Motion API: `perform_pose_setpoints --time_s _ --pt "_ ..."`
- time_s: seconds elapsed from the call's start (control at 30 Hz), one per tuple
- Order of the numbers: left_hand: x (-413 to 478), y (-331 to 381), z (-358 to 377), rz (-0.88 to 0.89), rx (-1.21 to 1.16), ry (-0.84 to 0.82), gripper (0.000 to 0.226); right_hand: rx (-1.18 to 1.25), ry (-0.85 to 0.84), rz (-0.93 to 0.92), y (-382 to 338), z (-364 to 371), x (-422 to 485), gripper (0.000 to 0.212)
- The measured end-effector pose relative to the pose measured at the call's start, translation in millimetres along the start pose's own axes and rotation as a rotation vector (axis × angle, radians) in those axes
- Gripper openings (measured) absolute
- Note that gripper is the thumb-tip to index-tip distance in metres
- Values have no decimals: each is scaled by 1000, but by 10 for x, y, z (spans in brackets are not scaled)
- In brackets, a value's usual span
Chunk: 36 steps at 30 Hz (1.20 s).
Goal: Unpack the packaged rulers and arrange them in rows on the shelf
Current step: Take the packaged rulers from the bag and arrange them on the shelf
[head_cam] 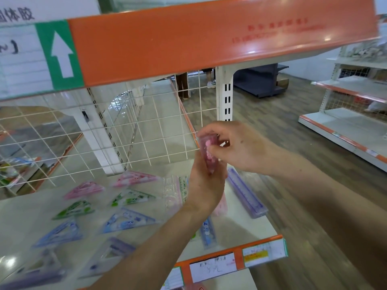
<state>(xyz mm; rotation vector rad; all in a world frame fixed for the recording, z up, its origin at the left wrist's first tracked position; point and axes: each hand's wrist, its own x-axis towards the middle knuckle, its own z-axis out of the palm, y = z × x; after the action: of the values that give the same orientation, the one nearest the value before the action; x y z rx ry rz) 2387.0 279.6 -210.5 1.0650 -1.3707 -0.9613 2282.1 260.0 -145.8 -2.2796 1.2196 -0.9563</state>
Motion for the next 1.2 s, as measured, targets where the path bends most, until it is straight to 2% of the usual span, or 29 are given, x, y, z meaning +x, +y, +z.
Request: perform_pose_setpoints --time_s 0.07,0.17,0.23,0.33,0.4,0.47,0.53,0.6,0.67,0.73,0.77,0.83,0.93,1.07,1.2 --pt "-46 -51 -13 -28 57 -28 17 6 -7 8 -2 -18 -21 29" --pt "-23 -22 -33 -4 36 0 6 55 35 30 -12 -64 -52 28" --pt "-25 -33 -40 23 48 -45 6 69 43 48 -14 -50 -82 28" --pt "-36 -58 -16 -18 51 -81 10 138 46 102 6 -42 -98 39" --pt "37 -15 -32 -115 -117 -23 11 164 75 211 37 -112 -114 51" --pt "191 26 -83 -235 -346 34 12 92 27 330 79 -125 -185 43" --pt "323 31 -137 -373 -524 73 16 70 -88 406 88 46 -340 32" --pt "392 20 -141 -514 -652 122 19 86 -149 415 75 294 -476 37" --pt "410 12 -96 -611 -719 158 18 -149 -139 389 103 488 -520 47" --pt "398 -2 -59 -645 -726 184 17 -367 -95 350 145 594 -552 35" --pt "394 -8 -57 -640 -716 181 16 -375 -74 327 163 626 -574 24" --pt "383 -24 -86 -605 -676 129 11 -250 -67 352 201 624 -595 6" --pt "368 -84 -110 -606 -675 48 12 -28 -112 411 168 604 -577 26" --pt "410 -108 -86 -625 -682 88 28 188 -206 464 90 563 -560 14" --pt "472 -110 -123 -592 -657 131 35 211 -302 549 113 467 -569 19"
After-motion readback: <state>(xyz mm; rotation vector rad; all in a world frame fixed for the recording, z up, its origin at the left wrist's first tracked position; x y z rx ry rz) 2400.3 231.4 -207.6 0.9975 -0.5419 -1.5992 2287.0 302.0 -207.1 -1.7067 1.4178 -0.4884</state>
